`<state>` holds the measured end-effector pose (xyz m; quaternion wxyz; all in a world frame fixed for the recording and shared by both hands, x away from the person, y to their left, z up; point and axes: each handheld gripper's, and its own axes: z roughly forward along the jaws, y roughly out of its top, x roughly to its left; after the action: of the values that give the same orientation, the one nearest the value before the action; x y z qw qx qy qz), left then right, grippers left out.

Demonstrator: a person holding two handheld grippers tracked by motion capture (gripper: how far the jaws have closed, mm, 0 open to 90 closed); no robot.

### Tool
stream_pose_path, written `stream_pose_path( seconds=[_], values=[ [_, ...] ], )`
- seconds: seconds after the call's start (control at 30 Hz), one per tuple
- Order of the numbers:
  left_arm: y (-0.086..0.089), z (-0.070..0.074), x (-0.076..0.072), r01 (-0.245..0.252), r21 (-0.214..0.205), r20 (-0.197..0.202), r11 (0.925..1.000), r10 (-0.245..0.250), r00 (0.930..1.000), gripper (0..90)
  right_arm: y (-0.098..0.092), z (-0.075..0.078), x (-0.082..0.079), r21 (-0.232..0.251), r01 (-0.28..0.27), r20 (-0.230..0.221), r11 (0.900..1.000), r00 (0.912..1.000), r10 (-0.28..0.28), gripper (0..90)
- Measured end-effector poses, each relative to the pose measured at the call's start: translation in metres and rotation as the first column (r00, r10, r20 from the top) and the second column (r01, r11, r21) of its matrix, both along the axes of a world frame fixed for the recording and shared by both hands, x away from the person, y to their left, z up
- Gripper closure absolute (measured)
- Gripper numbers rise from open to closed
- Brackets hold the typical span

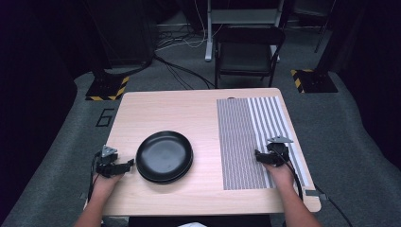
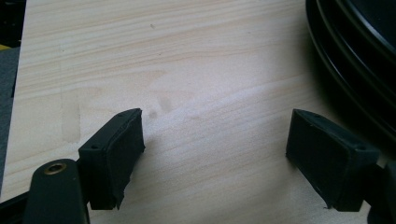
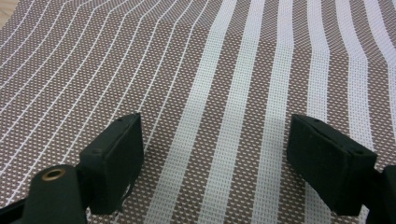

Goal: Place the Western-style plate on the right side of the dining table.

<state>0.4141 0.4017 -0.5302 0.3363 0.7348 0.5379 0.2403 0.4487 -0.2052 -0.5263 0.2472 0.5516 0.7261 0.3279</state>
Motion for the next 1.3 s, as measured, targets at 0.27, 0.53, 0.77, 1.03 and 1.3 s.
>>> stream_pose_path(
  seconds=[0.27, 0.53, 0.77, 1.03, 1.3],
  values=[
    [0.000, 0.001, 0.000, -0.006, 0.001, -0.007, 1.0000, 0.006, 1.0000, 19.5, 0.000, 0.001, -0.001, -0.005, -0.039, 0.008, 0.9992, 0.9992, 0.039, 27.5],
    [0.002, 0.008, -0.005, -0.062, -0.025, -0.027, 0.9977, 0.062, 0.9977, 34.3, 0.010, 0.012, -0.011, -0.022, 0.011, 0.078, 0.9997, 0.9969, -0.009, 40.2],
    [0.009, 0.022, -0.015, -0.104, -0.093, 0.013, 0.9902, 0.106, 0.9943, 35.0, 0.013, 0.026, -0.020, 0.003, 0.034, 0.107, 0.9994, 0.9937, -0.034, 40.1],
    [0.015, 0.037, -0.027, -0.092, -0.123, 0.010, 0.9882, 0.094, 0.9955, 39.5, 0.015, 0.044, -0.024, 0.090, -0.009, 0.096, 0.9959, 0.9954, 0.001, 43.4],
    [0.014, 0.046, -0.037, -0.095, -0.242, 0.011, 0.9656, 0.101, 0.9948, 42.8, 0.023, 0.050, -0.027, 0.171, 0.004, 0.096, 0.9852, 0.9951, -0.021, 43.0]
  ],
)
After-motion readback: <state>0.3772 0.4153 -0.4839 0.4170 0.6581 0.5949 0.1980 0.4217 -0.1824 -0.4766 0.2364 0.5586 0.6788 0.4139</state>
